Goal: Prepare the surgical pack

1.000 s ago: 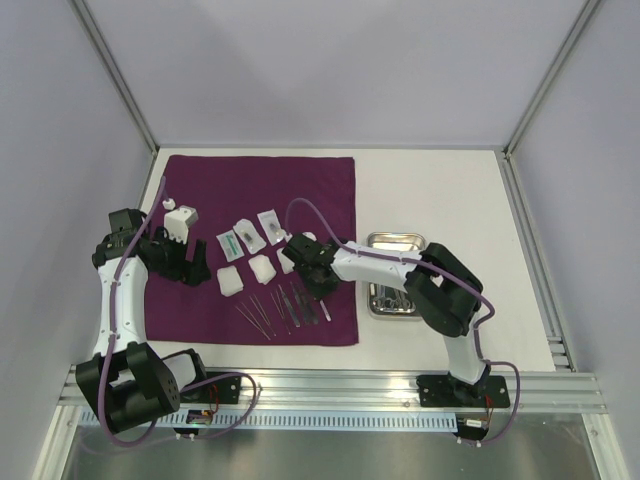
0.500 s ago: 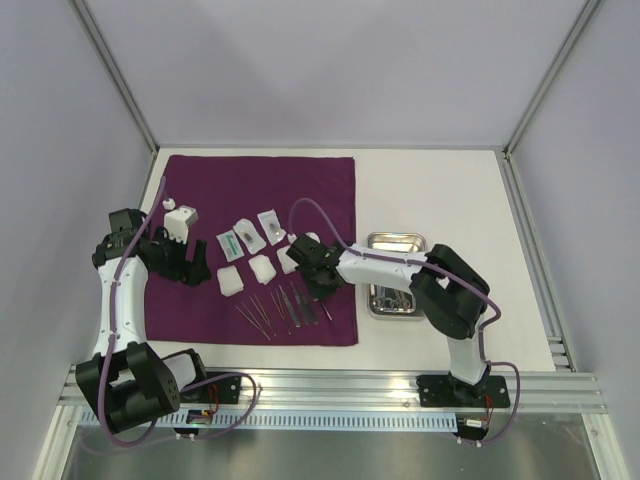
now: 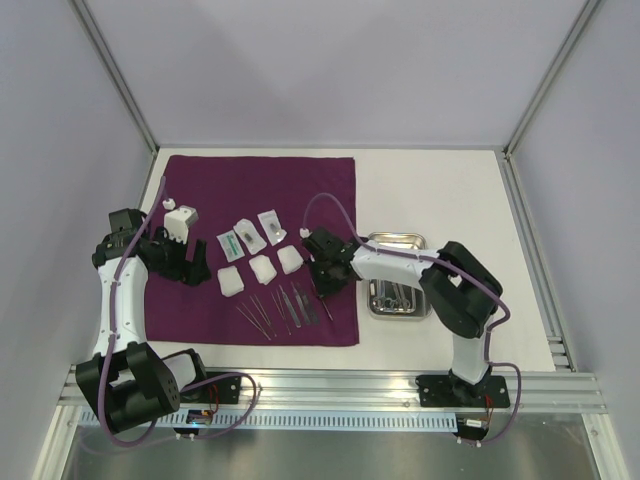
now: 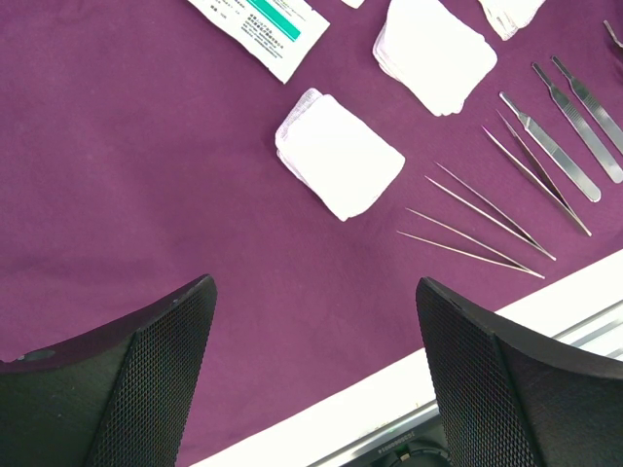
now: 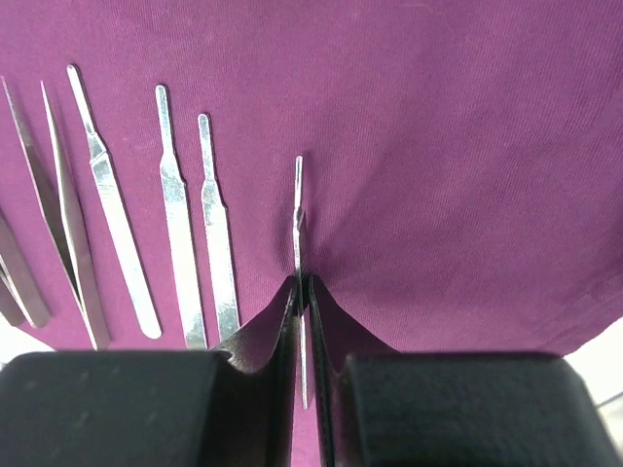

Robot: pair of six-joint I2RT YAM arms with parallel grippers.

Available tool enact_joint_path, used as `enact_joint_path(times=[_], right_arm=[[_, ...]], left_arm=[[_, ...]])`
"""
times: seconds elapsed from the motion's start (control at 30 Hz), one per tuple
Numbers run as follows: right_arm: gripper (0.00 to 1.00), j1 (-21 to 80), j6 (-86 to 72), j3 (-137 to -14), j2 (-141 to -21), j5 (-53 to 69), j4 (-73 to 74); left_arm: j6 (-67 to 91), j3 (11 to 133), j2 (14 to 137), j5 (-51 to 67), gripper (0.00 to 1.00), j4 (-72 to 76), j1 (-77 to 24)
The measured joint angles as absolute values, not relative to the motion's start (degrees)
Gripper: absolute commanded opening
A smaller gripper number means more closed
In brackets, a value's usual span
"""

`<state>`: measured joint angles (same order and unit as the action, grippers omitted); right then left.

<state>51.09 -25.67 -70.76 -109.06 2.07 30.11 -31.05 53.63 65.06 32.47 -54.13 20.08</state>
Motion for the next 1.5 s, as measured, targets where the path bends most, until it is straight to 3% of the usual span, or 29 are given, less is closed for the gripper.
enact_joint_path(times=[0.53, 0.93, 1.5], right_arm=[[0.13, 46.83, -26.83, -66.67, -107.57, 10.13, 25.17], [0.0, 45.6, -27.14, -65.36, -107.04, 11.68, 23.7], [0.01, 45.17, -26.87, -65.32, -104.77, 9.93, 27.2]], left_arm=[[-31.05, 53.63, 65.06, 32.42, 0.92, -54.13, 20.08], [-31.05, 53.63, 65.06, 32.4, 0.92, -54.13, 20.08], [-31.07, 53.63, 65.06, 32.25, 0.92, -54.15, 20.08]])
